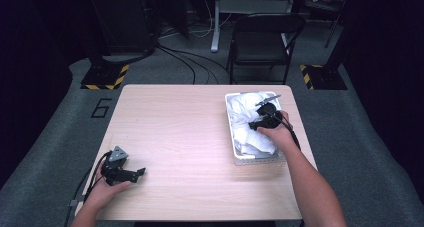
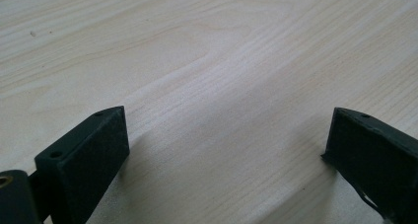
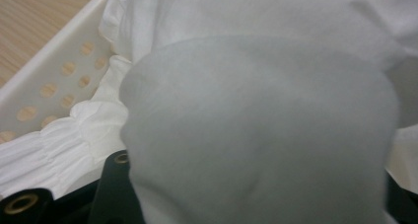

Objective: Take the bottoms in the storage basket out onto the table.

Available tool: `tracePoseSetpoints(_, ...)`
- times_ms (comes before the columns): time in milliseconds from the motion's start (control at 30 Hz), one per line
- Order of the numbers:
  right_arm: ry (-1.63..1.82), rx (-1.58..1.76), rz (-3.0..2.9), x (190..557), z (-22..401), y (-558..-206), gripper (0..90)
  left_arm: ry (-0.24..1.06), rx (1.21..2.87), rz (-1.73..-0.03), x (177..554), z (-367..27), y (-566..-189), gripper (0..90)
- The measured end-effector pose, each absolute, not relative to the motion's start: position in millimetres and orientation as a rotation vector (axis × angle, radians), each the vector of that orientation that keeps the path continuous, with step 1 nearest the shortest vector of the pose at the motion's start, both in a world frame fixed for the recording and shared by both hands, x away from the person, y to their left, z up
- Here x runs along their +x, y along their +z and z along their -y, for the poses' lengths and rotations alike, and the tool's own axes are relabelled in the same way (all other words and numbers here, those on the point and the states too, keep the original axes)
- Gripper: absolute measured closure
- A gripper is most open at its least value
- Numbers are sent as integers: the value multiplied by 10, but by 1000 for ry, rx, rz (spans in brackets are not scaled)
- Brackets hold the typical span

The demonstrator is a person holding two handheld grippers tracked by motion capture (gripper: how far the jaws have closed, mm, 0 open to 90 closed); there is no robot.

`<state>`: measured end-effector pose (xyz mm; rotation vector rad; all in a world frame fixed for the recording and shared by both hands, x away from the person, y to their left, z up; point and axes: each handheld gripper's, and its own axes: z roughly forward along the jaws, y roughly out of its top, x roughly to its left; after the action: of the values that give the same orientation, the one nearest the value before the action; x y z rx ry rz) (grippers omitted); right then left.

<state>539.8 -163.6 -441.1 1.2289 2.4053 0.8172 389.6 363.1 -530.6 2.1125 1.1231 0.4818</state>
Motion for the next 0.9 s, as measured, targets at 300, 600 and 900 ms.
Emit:
tracePoseSetpoints(300,857,1221,-2380,5359,1651,-4259,450,482,2113,-1123,3896,-3631,-5306,26)
tracePoseSetpoints(600,892,1204,-2366,5311,1648,-4112,450,482,2112,-1123,3896,-3631,-5306,26)
tracePoseSetpoints(900,917,1169,-2361,5275,1611,-3977,450,482,2112,-1123,3896,-3631,-5306,26)
